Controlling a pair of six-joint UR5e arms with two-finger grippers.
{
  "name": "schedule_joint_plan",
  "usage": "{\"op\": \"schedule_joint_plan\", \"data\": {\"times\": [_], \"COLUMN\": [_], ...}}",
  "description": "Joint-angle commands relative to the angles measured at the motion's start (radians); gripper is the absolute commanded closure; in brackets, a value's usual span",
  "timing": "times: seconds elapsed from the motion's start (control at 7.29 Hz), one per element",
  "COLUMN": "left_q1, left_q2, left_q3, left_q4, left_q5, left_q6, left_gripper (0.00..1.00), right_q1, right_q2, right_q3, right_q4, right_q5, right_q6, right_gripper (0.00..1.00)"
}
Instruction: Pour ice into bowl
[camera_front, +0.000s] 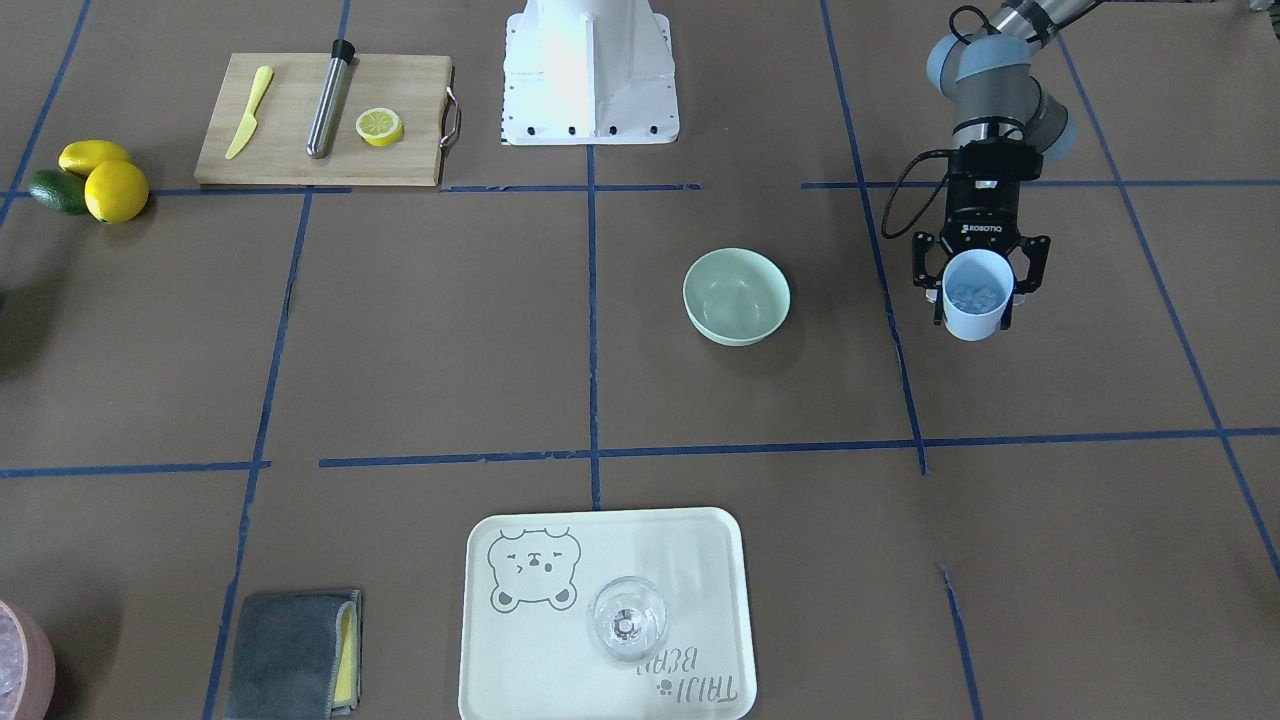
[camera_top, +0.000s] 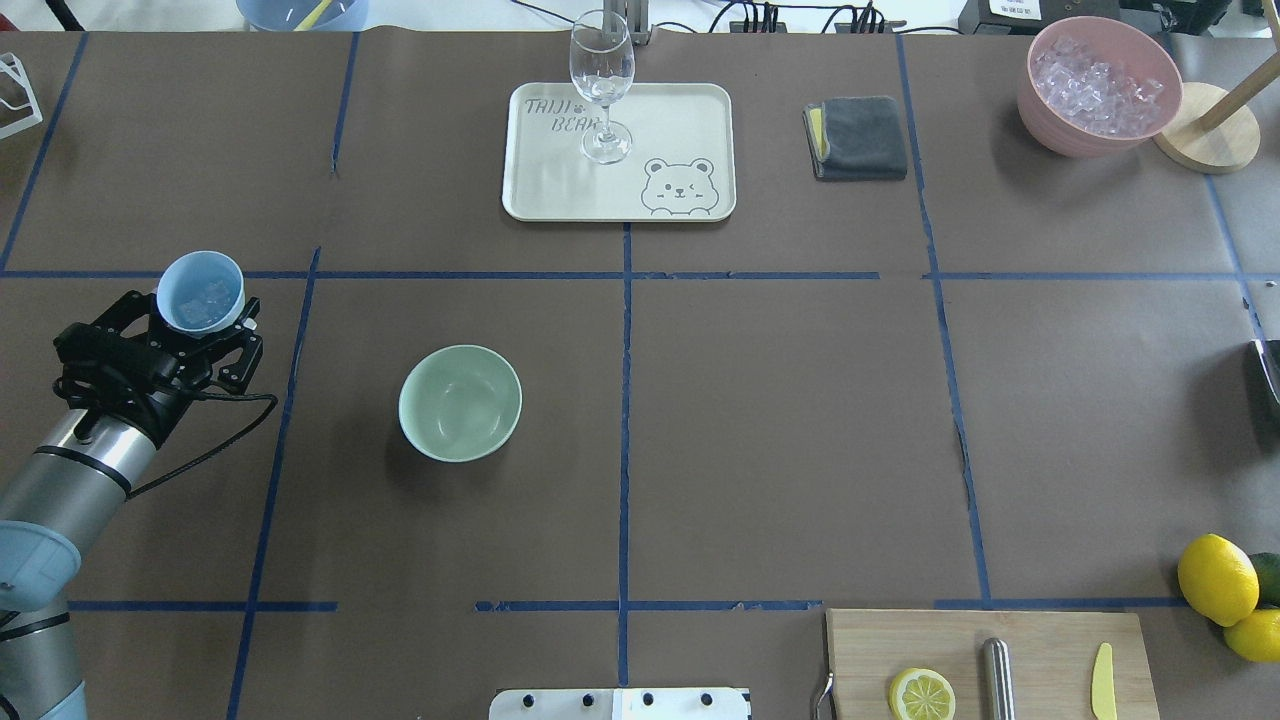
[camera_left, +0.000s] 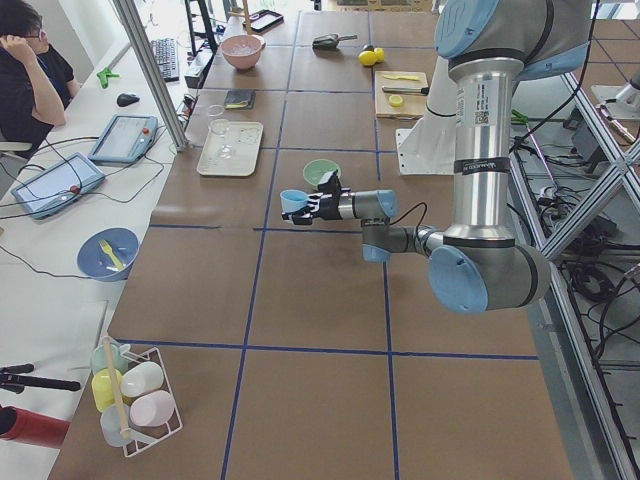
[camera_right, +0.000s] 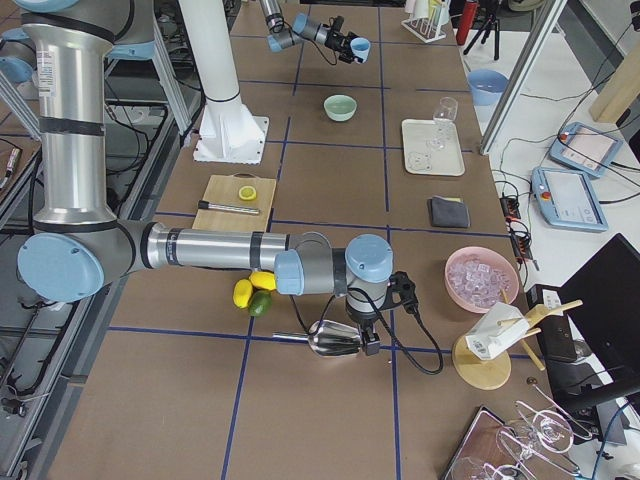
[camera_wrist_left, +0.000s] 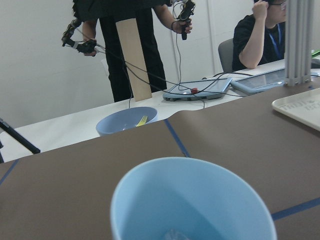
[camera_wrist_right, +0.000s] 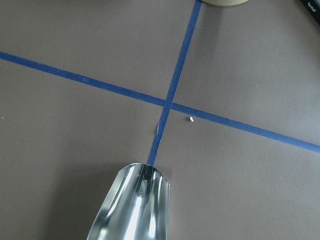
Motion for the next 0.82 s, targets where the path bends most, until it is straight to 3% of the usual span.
{"op": "schedule_joint_plan", "data": {"times": [0.0, 0.14, 0.41, 0.69], "left_q1": [0.004, 0.005, 0.039, 0.077], "left_q2": [-0.05, -0.094, -0.206, -0.241], "left_q3": [0.017, 0.025, 0.034, 0.037], "left_q4": [0.059, 0.153, 0.34, 0.345], "left_q5": [0.012, 0.014, 0.13, 0.166], "left_q6": [0.226, 0.252, 0.351, 0.501], "left_gripper": [1.0, 1.0, 1.0, 1.0], "right_q1": [0.007, 0.012, 0.018, 0.021], "right_q2": [-0.007, -0.01, -0.01, -0.01], "right_q3": [-0.002, -0.002, -0.002, -0.004], "right_q4": [0.0, 0.0, 0.0, 0.0], "right_q5": [0.0, 0.0, 0.0, 0.0], "right_q6": [0.0, 0.0, 0.0, 0.0], "right_gripper": [0.0, 0.0, 0.0, 0.0]}}
